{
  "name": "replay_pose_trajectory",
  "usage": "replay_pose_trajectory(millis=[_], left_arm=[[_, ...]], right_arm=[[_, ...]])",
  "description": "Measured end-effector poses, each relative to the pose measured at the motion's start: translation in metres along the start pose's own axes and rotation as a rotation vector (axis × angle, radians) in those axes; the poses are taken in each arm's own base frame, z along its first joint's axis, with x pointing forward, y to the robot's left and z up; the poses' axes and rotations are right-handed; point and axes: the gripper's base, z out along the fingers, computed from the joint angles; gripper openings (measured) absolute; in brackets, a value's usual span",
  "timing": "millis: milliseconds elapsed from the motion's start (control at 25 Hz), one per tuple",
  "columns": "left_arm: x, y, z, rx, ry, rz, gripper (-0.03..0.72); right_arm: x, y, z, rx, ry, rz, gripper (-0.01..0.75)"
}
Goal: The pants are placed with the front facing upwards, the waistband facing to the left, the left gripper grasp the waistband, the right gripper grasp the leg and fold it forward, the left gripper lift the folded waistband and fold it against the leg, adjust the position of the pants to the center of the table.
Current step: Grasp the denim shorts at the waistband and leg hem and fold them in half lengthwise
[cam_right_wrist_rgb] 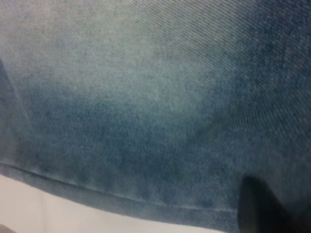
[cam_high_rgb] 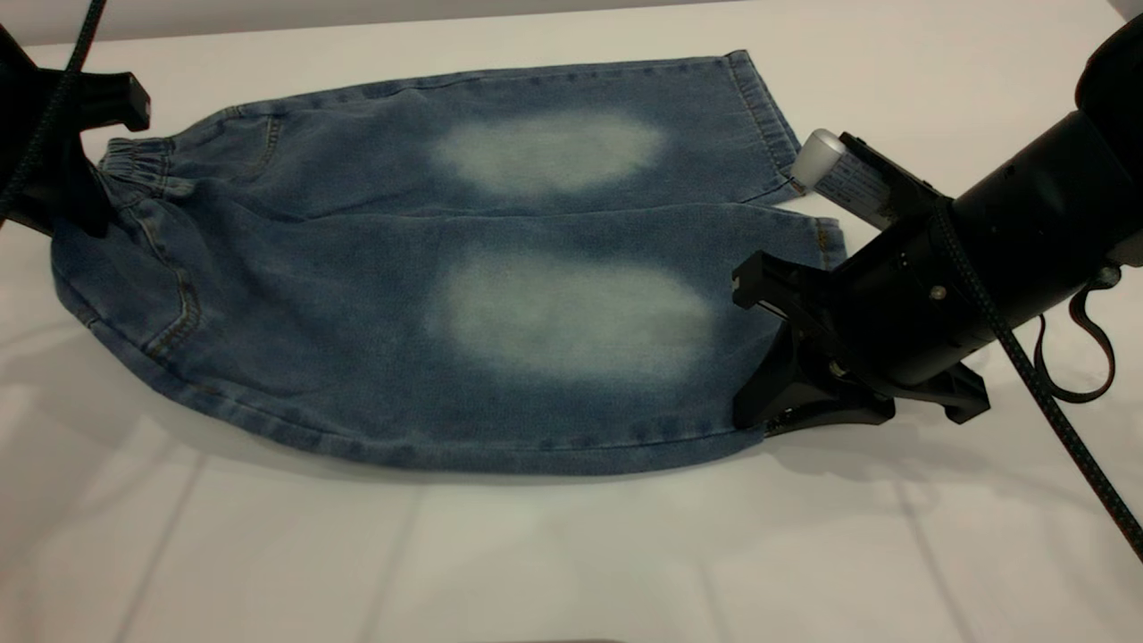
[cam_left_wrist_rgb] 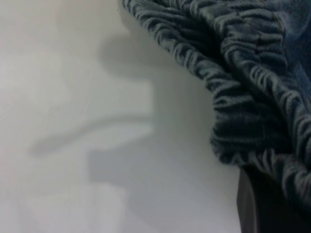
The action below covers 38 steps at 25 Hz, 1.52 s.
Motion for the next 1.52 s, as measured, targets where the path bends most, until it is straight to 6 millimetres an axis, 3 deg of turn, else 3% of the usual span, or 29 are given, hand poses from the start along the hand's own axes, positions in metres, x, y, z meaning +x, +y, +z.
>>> replay_pose_trajectory(millis=[160, 560, 880, 1080, 1520], left_arm=[[0.002, 0.001, -0.004, -0.009, 0.023, 0.018, 0.083], [-0.008, -0.002, -0.045, 0.02, -0.07, -0.021, 0.083], [-0.019, -0.006, -0.046, 0.092, -0.191, -0.211, 0.083], [-0.025, -0.004, -0.032, 0.134, -0.23, -0.409, 0.083], [-0.026, 0.014, 0.039, 0.223, -0.269, -0.905, 0.083]], right_arm=[[-0.002, 0.009, -0.008, -0.053, -0.004, -0.041, 0.02], [-0.014, 0.061, -0.065, -0.29, -0.118, -0.108, 0.021], [-0.063, 0.087, -0.087, -0.399, -0.225, -0.027, 0.021], [-0.094, 0.091, -0.071, -0.402, -0.244, 0.049, 0.021], [-0.168, 0.083, -0.01, -0.425, -0.263, 0.249, 0.021]])
